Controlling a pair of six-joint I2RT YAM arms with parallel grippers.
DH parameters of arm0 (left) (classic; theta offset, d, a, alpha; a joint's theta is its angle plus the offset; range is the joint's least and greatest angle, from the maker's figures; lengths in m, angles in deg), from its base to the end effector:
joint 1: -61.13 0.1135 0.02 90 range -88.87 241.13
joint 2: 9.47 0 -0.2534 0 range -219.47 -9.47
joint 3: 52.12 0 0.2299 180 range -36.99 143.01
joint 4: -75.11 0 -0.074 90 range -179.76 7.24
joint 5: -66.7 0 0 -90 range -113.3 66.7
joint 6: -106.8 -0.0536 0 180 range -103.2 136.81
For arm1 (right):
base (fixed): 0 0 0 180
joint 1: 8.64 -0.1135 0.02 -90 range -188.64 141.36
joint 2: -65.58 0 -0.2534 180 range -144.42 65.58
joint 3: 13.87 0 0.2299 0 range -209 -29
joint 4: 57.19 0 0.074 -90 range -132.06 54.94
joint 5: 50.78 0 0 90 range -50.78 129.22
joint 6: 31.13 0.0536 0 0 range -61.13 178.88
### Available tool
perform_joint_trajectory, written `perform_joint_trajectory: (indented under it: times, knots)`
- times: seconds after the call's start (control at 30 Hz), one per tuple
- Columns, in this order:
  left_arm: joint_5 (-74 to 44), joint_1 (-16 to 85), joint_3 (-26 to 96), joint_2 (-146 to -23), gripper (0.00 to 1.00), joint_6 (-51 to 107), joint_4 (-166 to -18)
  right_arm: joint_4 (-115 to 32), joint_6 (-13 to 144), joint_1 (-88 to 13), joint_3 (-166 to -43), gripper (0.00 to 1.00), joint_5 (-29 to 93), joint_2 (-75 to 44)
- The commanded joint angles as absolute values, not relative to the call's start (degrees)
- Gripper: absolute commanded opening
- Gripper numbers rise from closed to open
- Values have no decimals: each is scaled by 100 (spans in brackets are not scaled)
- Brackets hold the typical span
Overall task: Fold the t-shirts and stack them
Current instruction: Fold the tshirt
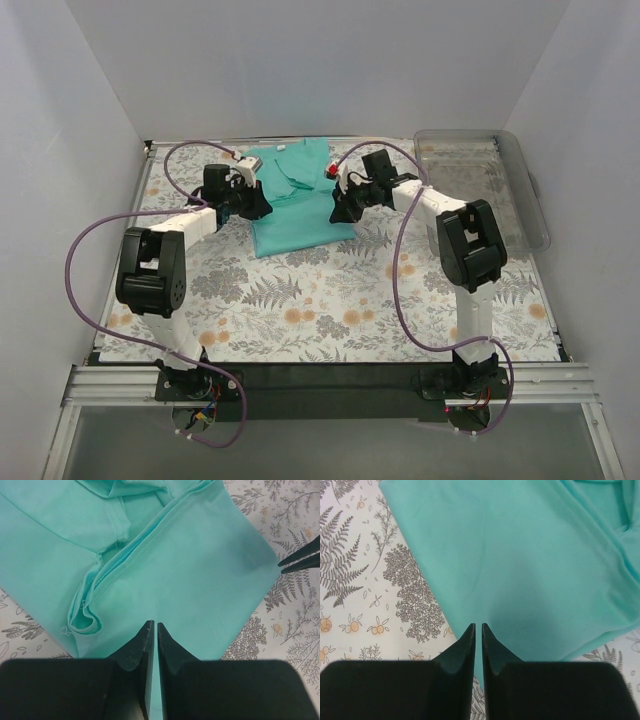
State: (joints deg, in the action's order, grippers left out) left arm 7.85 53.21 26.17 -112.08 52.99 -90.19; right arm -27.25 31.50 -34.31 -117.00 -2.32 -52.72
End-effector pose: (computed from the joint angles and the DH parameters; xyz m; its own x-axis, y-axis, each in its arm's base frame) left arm 0.3705 -0.0795 0.1906 -0.8079 -0.3978 -0.4347 0.0482 0.6906 -0.7216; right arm 0.3835 0.2237 0.1956 -0.2241 -0.4895 -0.8427 -0.9561 0.2780 0.0928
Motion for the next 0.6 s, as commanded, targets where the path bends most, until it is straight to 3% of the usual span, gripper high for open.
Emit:
perform_joint_trajectory:
  times: [0.0,0.57]
  knots:
    - [800,5270,2638,-11309,8,5627,-9222,-2589,3409,-3439,-11820,14,-157,-5491]
    - [-1090,5270,3587,-12355,8,5565,-9064,-2352,3550,-3492,-12242,14,485,-6045]
